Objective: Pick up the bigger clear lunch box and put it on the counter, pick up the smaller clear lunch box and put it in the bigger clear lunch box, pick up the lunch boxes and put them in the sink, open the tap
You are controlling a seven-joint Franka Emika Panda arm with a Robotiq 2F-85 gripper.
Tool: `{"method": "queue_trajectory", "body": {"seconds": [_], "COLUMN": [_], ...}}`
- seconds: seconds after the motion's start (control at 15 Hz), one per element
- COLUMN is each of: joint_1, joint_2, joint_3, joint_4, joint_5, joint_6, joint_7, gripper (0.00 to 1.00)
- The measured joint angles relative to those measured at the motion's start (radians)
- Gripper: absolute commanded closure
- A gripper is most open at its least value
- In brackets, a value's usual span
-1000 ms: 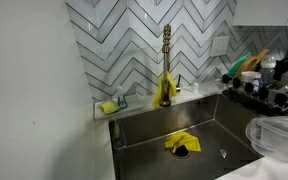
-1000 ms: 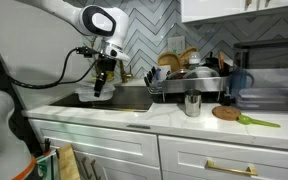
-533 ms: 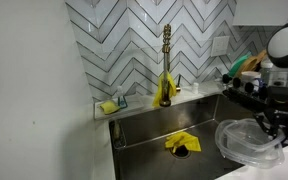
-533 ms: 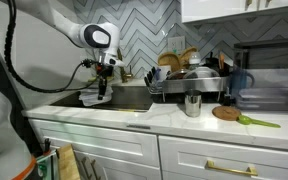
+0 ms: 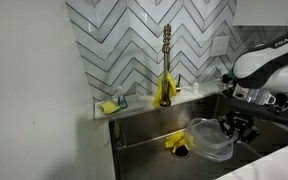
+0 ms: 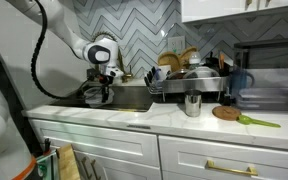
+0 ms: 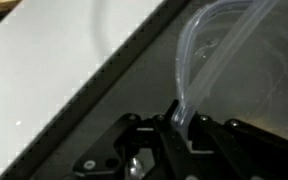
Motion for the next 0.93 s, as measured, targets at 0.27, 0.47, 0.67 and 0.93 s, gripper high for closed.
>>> {"method": "queue_trajectory", "body": {"seconds": [0.27,0.47,0.67,0.93], "joint_1": [0.011,0.011,0.011,0.020], "joint_2": [0.071,0.073,0.075,0.147], "joint_3": [-0.001,-0.001,-0.004,-0.004], "joint_4": [0.038,0.042,0.042,0.076], "joint_5": [0.036,0.037,0.034,0.036], "joint_6": [0.052,0.053,0.069,0.146], "joint_7": [0.000,0.000,0.001,-0.001], "gripper": [0.93,0.98,0.98,0.98]}}
